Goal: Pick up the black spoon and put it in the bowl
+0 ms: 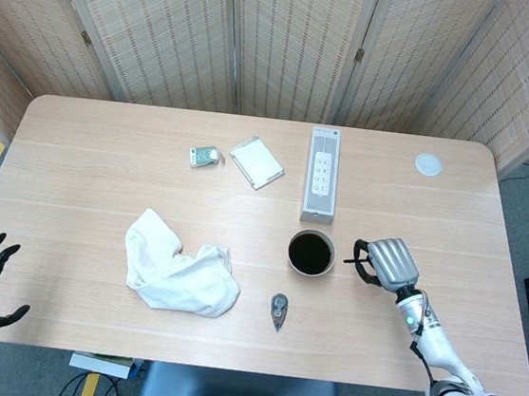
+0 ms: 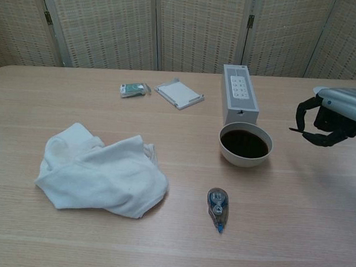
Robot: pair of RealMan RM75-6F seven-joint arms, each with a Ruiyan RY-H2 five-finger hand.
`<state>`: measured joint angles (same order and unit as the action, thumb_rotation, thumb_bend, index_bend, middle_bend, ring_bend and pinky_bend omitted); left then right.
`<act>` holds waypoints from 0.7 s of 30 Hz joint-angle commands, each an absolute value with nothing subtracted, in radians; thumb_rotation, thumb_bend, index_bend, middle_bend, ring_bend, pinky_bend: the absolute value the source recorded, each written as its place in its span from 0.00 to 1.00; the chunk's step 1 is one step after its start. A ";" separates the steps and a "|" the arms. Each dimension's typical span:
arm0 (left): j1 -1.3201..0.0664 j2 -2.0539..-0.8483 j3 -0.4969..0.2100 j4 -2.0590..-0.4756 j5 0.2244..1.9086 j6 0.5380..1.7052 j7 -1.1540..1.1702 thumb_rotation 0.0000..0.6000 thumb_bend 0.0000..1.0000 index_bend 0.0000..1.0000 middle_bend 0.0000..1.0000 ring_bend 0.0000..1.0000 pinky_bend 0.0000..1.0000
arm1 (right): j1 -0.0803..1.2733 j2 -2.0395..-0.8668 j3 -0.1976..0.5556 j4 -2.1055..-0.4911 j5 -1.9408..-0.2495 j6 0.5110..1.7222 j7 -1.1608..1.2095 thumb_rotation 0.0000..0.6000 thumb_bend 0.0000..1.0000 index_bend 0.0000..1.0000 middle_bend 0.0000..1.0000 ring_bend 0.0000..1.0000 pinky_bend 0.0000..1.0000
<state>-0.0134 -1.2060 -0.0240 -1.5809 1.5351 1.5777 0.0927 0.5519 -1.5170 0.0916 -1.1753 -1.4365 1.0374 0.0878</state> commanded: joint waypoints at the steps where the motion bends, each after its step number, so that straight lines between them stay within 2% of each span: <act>1: -0.011 -1.202 -0.024 -1.586 1.535 1.581 0.095 1.00 0.15 0.16 0.05 0.07 0.14 | 0.573 -1.535 0.124 -1.200 -1.421 1.017 0.196 1.00 0.54 0.73 1.00 1.00 1.00; 10: -0.006 -1.195 -0.023 -1.596 1.535 1.586 0.100 1.00 0.15 0.16 0.05 0.07 0.14 | 0.634 -1.635 0.194 -1.182 -1.369 0.950 0.402 1.00 0.53 0.74 1.00 1.00 1.00; 21: -0.003 -1.186 -0.026 -1.594 1.528 1.587 0.091 1.00 0.15 0.16 0.05 0.07 0.14 | 0.710 -1.775 0.237 -1.038 -1.328 0.868 0.519 1.00 0.52 0.74 1.00 1.00 1.00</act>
